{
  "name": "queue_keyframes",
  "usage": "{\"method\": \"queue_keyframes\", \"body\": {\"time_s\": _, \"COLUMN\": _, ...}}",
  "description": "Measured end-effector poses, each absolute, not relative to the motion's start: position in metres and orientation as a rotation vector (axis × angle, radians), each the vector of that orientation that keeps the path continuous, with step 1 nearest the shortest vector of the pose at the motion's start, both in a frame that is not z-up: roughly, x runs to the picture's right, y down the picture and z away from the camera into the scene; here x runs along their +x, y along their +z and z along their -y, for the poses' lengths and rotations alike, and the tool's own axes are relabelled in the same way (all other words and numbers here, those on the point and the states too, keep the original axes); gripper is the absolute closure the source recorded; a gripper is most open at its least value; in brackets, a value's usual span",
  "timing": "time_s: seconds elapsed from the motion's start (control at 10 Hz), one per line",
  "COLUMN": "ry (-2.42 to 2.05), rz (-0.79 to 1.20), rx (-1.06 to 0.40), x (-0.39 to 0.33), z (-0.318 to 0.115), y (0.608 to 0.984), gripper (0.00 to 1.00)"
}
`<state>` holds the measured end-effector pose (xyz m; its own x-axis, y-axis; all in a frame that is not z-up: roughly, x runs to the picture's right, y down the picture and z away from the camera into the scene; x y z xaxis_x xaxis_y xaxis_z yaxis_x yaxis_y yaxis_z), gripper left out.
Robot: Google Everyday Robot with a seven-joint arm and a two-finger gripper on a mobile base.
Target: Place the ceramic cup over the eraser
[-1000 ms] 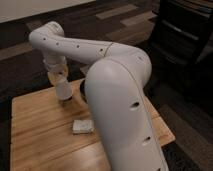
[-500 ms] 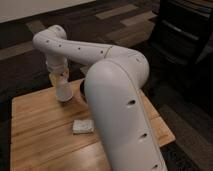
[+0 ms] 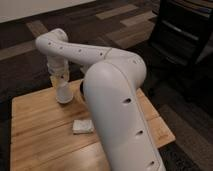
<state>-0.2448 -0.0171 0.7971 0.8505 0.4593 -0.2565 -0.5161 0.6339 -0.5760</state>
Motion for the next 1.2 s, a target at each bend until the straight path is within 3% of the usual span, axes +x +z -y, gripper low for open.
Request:
{"method": "queue_keyframes", "body": {"time_s": 0.6, "ry": 0.539, "rz": -0.113, "rx": -0.690, "x": -0.2396, "z": 0.0107, "y": 0.8085, "gripper": 0.97}}
{"method": "queue_keyframes", "body": {"time_s": 1.2, "ry": 0.538, "rz": -0.113, "rx": -0.690, "x": -0.2403, "z": 0.0103, "y": 0.8087, "gripper": 0.30}}
